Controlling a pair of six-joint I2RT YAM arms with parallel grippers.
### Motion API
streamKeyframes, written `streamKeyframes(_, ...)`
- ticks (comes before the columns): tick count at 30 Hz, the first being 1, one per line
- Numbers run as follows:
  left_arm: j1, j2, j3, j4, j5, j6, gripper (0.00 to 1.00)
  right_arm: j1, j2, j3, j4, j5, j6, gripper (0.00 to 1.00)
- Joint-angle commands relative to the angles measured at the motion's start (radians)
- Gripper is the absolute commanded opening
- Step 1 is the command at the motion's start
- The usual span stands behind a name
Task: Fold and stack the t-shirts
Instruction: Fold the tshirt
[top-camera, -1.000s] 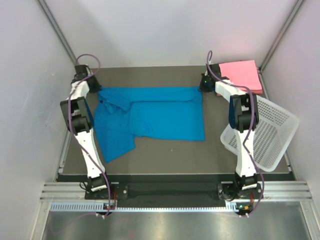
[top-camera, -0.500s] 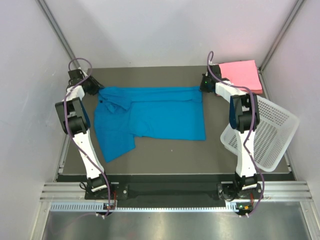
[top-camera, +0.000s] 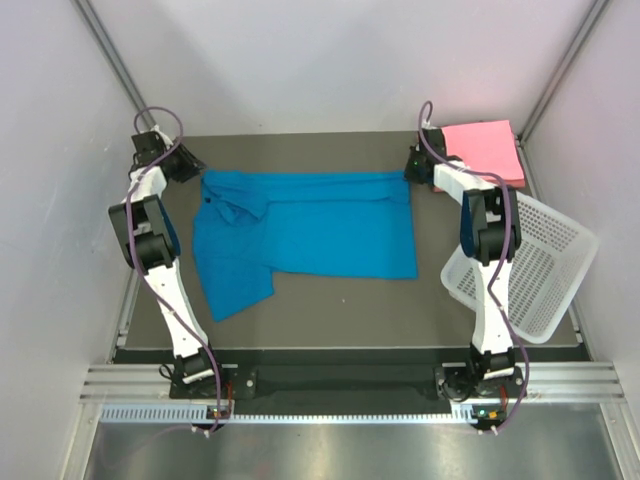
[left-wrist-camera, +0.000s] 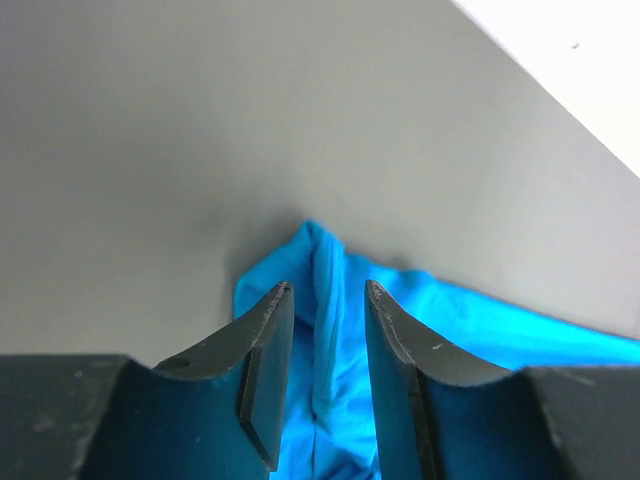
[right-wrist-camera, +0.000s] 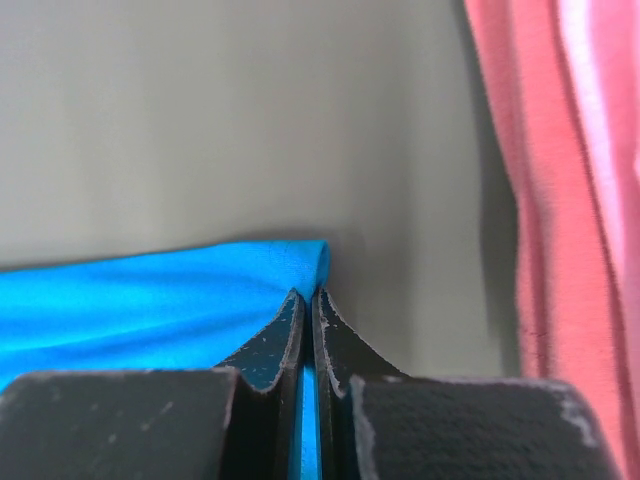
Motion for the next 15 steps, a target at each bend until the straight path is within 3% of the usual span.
streamKeyframes(1, -0.002, 0.022, 0.080, 0.013, 0.043, 0.024, 0.40, -0.037, -0.045, -0.001, -0.001, 0.061, -0.011, 0.00)
streamKeyframes(8, -0.062, 0.045, 0.153, -0.104, -0.110, 0.186, 0.42, -0.040, -0.045, -0.009, 0.008, 0.050, -0.007, 0.00)
streamKeyframes(12, -0.079, 0.074, 0.173, -0.133, -0.103, 0.214, 0.42, -0.042, -0.063, -0.023, 0.020, 0.055, -0.002, 0.00)
streamKeyframes(15, -0.089, 0.083, 0.176, -0.135, -0.126, 0.210, 0.27, -0.046, -0.069, -0.023, 0.023, 0.059, 0.000, 0.00)
